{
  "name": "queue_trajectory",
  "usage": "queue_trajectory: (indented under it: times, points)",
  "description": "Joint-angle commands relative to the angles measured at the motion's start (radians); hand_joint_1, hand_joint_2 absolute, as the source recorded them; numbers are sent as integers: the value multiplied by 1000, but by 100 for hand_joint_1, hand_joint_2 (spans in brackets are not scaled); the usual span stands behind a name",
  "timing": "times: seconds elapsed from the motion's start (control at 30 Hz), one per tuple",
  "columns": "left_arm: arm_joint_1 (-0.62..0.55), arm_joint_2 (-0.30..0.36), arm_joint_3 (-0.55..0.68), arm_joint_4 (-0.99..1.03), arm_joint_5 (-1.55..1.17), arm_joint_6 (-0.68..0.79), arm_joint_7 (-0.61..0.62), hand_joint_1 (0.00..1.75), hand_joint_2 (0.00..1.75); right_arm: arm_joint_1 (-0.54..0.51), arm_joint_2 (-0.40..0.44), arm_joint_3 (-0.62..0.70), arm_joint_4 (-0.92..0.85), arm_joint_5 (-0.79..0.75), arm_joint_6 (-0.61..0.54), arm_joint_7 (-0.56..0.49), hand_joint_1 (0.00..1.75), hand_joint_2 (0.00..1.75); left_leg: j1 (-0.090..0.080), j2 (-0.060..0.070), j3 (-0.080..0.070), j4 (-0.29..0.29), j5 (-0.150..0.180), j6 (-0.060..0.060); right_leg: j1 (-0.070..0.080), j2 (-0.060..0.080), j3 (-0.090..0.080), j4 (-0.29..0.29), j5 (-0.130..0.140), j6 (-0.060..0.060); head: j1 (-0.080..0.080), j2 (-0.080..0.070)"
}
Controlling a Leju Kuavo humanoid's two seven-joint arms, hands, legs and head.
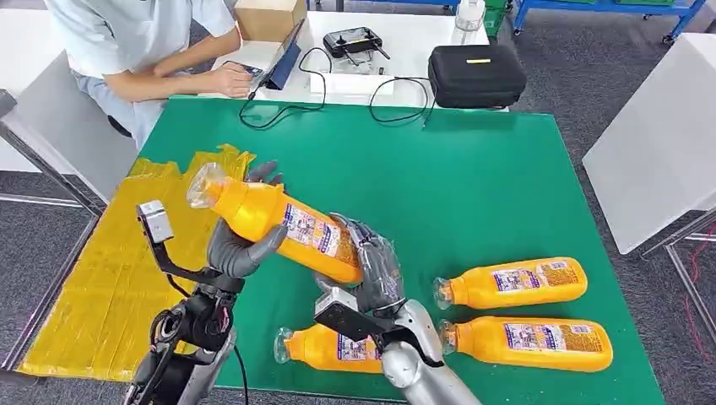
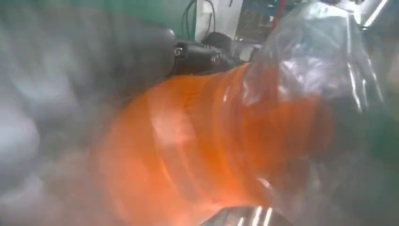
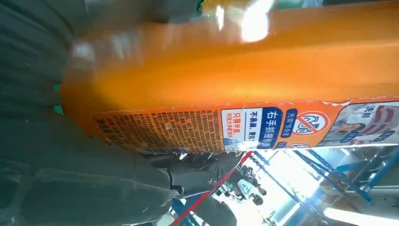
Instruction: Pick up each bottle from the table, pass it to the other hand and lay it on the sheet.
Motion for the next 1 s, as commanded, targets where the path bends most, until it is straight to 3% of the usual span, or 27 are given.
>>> queue_trajectory:
  times: [0.03, 0.7, 0.73, 0.77, 0.87, 1.0]
  points:
    - [-42, -4, -7, 56, 4, 13, -2, 175, 175, -35, -15, 50, 80, -1, 0, -3, 175, 175, 2, -1, 3, 0, -1, -1, 1, 4, 4, -2, -1, -2, 0, 0]
    - [-40, -13, 12, 35, 20, 27, -23, 175, 175, -41, -17, 44, 90, -7, 0, -1, 175, 175, 1, -1, 2, 0, -1, -1, 1, 3, 2, -1, 0, -1, 0, 0]
    - [-40, -14, 14, 34, 17, 34, -27, 175, 175, -37, -15, 39, 84, -11, -6, -2, 138, 175, 2, -1, 2, 0, -1, -1, 1, 3, 3, -1, -1, -2, 0, 0]
    - [-38, -11, 15, 28, -6, 57, -41, 175, 175, -23, -16, 32, 56, -15, -23, -16, 0, 175, 1, -1, 1, 0, 0, -1, 1, 2, 2, -1, 0, -1, 0, 0]
    - [-41, -2, 33, 4, -102, 153, -100, 175, 175, 13, -39, 23, -45, -28, -37, -20, 0, 175, 2, -2, 3, 0, -1, -1, 1, 3, 4, -1, -1, -2, 0, 0]
    - [-43, 2, 38, -6, -103, 154, -98, 175, 175, 23, -47, 21, -78, -27, -36, -17, 0, 175, 1, -1, 0, 1, -1, -1, 1, 2, 1, 0, -1, -1, 0, 0]
